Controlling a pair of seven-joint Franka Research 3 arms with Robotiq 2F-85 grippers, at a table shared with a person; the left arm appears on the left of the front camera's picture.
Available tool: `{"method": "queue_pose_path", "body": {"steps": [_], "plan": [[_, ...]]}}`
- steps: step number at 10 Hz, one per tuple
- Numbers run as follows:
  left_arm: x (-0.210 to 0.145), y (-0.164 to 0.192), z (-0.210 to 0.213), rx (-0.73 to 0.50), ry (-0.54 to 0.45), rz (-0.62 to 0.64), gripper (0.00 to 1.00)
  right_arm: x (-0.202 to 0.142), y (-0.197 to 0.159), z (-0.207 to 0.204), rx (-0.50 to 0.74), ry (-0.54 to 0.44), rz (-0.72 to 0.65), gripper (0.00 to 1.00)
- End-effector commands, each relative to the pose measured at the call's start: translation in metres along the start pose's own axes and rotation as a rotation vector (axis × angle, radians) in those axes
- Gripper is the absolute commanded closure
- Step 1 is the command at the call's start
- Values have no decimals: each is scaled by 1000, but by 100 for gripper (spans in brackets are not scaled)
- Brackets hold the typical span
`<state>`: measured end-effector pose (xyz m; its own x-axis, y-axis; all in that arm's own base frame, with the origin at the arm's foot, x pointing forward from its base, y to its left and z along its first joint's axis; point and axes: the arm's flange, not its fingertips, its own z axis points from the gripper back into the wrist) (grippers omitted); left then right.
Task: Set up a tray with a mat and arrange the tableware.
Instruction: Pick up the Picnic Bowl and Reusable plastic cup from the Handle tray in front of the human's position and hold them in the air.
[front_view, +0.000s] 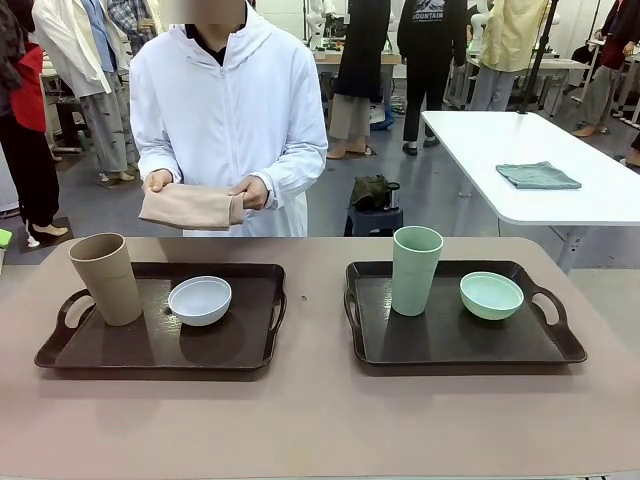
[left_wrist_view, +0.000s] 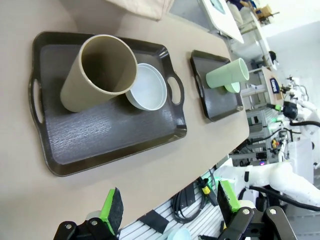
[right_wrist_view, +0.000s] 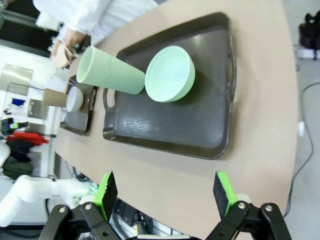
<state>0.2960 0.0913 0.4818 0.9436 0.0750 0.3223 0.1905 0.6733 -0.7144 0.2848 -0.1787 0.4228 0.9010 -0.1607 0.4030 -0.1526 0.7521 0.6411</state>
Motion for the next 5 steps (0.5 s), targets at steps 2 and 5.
{"method": "queue_pose_path", "body": {"steps": [2, 5], "plan": [[32, -11, 22, 29, 5, -127, 0, 29, 97, -20, -154, 59, 143, 0], [48, -25, 25, 123, 25, -382, 0, 37, 211, -80, -268, 151, 248, 0]]}}
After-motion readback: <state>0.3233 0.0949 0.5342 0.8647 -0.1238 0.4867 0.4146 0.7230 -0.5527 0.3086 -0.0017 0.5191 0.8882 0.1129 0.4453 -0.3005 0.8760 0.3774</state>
